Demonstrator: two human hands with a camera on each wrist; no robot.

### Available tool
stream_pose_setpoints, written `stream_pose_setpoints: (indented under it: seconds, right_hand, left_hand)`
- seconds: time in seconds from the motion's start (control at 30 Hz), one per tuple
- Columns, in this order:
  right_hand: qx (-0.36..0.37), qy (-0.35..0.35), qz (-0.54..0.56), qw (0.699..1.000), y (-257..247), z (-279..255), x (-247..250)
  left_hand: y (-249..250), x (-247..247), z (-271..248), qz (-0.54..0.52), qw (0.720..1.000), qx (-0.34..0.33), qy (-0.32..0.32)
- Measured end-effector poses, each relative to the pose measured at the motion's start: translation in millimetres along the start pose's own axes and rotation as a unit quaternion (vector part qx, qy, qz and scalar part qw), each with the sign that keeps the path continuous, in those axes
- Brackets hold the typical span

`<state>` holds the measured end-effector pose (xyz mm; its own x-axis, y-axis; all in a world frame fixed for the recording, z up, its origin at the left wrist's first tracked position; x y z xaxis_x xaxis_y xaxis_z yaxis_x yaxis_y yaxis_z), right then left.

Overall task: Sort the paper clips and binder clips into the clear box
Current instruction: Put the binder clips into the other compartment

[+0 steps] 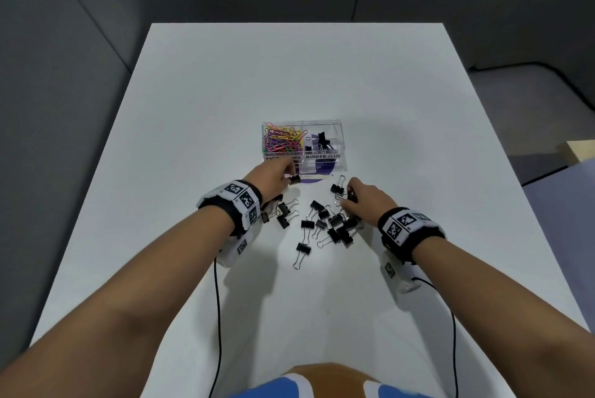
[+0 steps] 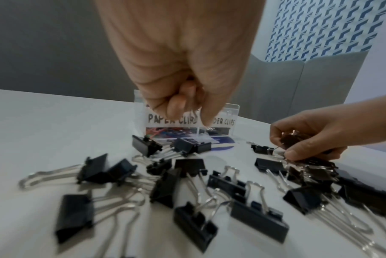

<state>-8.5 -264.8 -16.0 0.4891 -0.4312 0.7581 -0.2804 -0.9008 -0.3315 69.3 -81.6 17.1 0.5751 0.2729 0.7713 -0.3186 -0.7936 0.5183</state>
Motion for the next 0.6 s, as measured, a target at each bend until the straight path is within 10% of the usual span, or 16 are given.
stream_pose_setpoints:
  seconds: [0.6]
  right_hand:
    - [0.095, 0.022, -0.089, 0.991, -55, -4, -12]
  left_hand:
    - [-44, -33, -59, 0.114, 0.990, 0.052, -0.061]
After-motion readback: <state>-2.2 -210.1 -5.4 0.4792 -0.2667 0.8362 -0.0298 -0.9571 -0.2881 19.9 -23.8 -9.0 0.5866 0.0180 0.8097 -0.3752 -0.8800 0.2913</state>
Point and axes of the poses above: each hand's wrist, its own z-axis towards the middle knuckle, its own x-axis out of the back of the hand, y = z × x, the point moved 5 cm from there along z, towards the middle knuckle, and after that the axes turned 5 degrees about -y, right-handed, at the moved point
